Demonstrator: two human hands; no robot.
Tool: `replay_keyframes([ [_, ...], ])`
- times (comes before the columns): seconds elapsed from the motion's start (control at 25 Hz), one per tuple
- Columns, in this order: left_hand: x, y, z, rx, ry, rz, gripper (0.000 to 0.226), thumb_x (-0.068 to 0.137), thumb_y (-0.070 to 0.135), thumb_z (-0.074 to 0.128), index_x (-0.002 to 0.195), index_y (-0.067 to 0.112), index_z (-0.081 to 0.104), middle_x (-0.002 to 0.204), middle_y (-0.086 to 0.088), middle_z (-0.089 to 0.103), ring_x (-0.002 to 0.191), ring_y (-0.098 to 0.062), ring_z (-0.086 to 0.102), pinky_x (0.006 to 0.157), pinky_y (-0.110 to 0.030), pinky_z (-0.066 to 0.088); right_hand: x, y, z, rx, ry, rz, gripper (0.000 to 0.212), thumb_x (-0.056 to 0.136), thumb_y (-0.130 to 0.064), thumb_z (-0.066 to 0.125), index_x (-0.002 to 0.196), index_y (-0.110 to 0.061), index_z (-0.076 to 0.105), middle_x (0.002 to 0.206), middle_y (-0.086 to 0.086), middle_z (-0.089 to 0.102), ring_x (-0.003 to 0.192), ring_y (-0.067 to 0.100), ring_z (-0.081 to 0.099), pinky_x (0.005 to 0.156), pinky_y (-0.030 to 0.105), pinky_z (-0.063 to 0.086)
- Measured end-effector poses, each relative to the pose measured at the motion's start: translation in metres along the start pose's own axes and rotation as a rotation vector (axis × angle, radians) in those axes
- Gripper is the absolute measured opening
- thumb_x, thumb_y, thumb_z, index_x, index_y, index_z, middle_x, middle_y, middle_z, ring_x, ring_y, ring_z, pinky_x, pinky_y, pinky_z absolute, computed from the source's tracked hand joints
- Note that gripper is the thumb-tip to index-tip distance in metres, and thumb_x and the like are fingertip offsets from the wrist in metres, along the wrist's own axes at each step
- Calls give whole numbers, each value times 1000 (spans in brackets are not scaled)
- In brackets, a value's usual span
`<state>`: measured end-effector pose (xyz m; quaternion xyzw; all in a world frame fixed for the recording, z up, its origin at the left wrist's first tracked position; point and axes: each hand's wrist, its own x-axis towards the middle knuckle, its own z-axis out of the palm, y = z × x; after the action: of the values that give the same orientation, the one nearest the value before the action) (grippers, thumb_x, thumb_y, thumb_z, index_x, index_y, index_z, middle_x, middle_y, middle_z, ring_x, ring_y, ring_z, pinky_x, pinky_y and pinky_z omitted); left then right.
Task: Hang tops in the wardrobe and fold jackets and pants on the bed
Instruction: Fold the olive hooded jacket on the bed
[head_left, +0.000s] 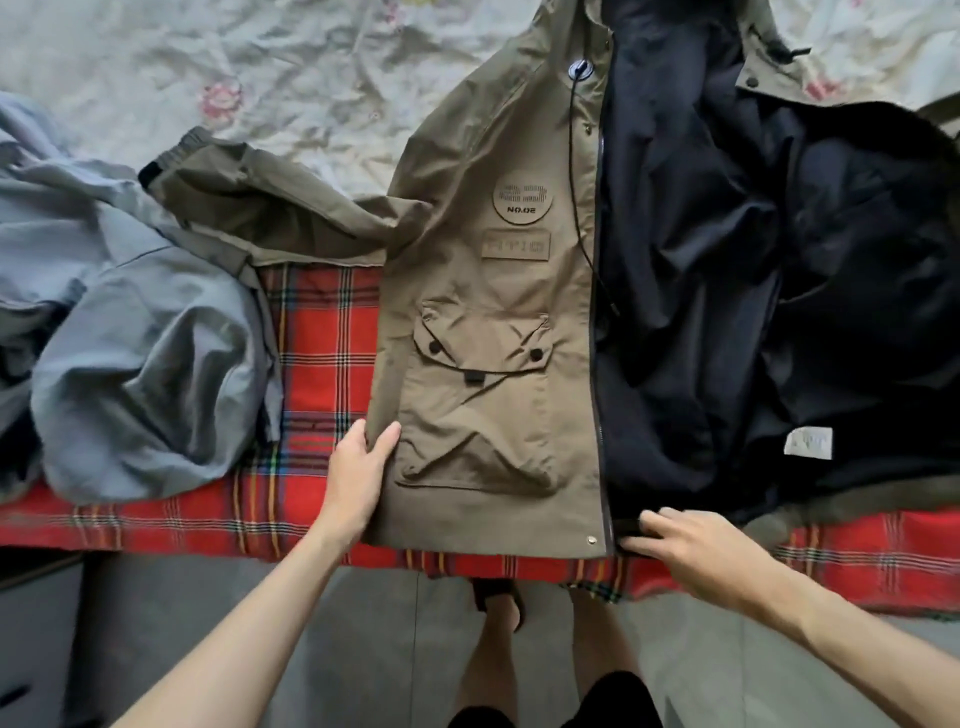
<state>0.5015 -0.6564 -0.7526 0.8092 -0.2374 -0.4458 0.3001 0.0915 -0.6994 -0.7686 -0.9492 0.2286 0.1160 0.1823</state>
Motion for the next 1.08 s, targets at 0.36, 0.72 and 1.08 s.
replay_keyframes([
  [0.36,7,-54,1,-257,-108,-265,29,99,36,56,105,13,73,108,-7,74,106,-22,67,91,-39,52,120,-37,-13,1321,255,1050,19,87,-26,72,104,-20,67,103,-6,72,92,8,67,85,31,56],
  [0.72,-18,-60,6,338,-30,-70,24,94,42,62,105,22,68,101,10,69,96,-14,60,88,-37,48,33,-45,22,784,90,881,17,85,-24,74,97,-24,61,78,-7,63,72,13,61,72,39,51],
  [1.08,-36,-57,-17,-331,-525,-455,25,100,20,52,122,13,61,118,-9,70,93,-15,70,66,-27,59,-4,-30,36,-30,153,250,16,73,-8,45,79,-13,59,74,3,50,67,26,52,52,37,42],
])
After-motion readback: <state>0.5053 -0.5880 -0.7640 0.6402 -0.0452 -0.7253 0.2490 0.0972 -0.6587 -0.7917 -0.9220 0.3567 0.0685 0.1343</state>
